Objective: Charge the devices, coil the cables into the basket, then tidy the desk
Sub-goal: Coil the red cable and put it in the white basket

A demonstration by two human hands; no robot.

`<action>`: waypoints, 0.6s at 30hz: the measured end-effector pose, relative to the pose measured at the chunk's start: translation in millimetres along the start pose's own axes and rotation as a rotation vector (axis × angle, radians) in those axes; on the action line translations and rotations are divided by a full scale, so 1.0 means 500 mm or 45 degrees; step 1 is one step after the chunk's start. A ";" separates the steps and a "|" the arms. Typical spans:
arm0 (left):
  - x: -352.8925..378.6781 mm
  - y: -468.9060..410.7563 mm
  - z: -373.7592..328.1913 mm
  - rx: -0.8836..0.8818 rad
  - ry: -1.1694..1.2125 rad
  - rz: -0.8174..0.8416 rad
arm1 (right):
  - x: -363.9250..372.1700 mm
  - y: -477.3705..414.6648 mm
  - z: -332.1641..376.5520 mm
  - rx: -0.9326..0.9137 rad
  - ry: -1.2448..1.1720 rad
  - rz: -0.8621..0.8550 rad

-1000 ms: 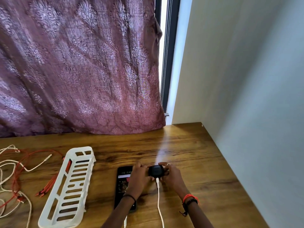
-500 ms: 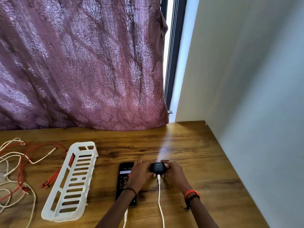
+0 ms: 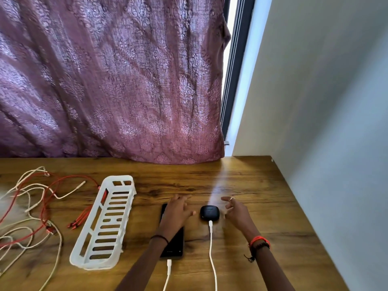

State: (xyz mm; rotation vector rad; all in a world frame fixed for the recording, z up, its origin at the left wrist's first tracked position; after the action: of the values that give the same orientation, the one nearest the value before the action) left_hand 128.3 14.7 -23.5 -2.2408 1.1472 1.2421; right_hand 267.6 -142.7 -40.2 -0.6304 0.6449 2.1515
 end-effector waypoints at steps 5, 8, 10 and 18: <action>-0.117 0.020 0.063 -0.013 0.140 -0.203 | -0.016 0.006 0.070 -0.105 0.051 -0.076; -0.190 0.043 0.117 -0.041 0.229 -0.370 | 0.001 0.018 0.132 -0.158 0.054 -0.091; -0.234 0.062 0.171 -0.091 0.238 -0.508 | 0.032 0.033 0.185 -0.235 0.022 -0.087; -0.289 0.182 0.371 -0.337 0.256 -0.610 | 0.264 0.160 0.329 -0.441 -0.074 0.157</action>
State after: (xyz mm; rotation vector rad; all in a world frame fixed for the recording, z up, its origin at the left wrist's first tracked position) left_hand -87.6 142.9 -1.2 -2.6713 0.4663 1.0323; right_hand 92.9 -13.3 19.8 -0.7214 0.2855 2.4123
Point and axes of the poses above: each hand's wrist, its own y-axis away from the middle knuckle, its own x-axis out of the palm, z = x × y, the point moved 9 cm from there along -y, towards the middle knuckle, and after that the axes turned 6 degrees about -y, right-handed, at the moved point
